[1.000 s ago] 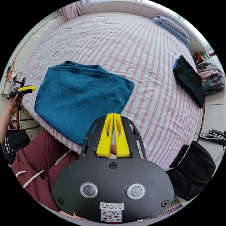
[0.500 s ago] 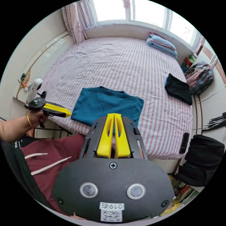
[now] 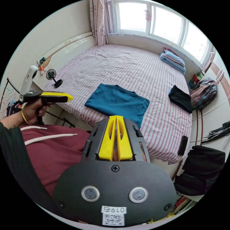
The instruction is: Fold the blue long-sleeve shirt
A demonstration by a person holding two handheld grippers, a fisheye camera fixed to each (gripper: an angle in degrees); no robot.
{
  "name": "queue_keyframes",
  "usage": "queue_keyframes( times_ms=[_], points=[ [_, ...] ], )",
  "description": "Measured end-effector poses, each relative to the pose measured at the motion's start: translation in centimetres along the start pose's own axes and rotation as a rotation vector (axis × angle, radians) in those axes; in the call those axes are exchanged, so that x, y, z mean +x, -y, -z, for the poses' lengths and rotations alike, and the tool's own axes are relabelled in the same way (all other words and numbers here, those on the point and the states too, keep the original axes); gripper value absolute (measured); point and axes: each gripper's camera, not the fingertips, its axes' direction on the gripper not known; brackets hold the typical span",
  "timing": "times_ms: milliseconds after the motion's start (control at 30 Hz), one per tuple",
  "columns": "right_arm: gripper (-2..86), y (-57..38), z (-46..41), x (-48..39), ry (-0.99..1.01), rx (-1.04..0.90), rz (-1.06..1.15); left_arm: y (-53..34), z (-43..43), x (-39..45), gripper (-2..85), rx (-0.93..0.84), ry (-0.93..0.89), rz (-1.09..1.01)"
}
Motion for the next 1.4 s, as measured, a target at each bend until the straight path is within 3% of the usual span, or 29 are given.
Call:
queue_keyframes(
  times_ms=[200, 567, 767, 1000, 1200, 1400],
  points=[
    [-0.9, -6.8, 2.6, -2.6, -0.175, 0.083, 0.014, -5.9, 0.8, 4.3, 0.5, -0.046, -0.015, -0.036],
    [-0.9, -15.1, 2.6, -4.8, 0.058, 0.136, 0.057, -10.2, 1.3, 7.5, 0.5, -0.128, -0.159, -0.079],
    [-0.7, -16.5, 2.0, -5.5, 0.101, 0.236, -0.019, -9.1, 3.3, 5.4, 0.7, -0.083, -0.065, -0.034],
    [0.7, -15.0, -1.2, -7.1, 0.219, 0.240, -0.081, -3.6, 4.7, -2.0, 0.9, -0.030, -0.065, 0.032],
    [8.2, -10.2, -7.6, -11.6, 0.282, 0.240, -0.128, 3.9, 4.3, -12.0, 1.3, -0.053, -0.090, -0.013],
    [7.0, -5.5, -19.4, -16.4, 0.440, 0.157, -0.436, 14.3, 1.2, -27.1, 3.3, -0.127, -0.278, -0.002]
  ],
)
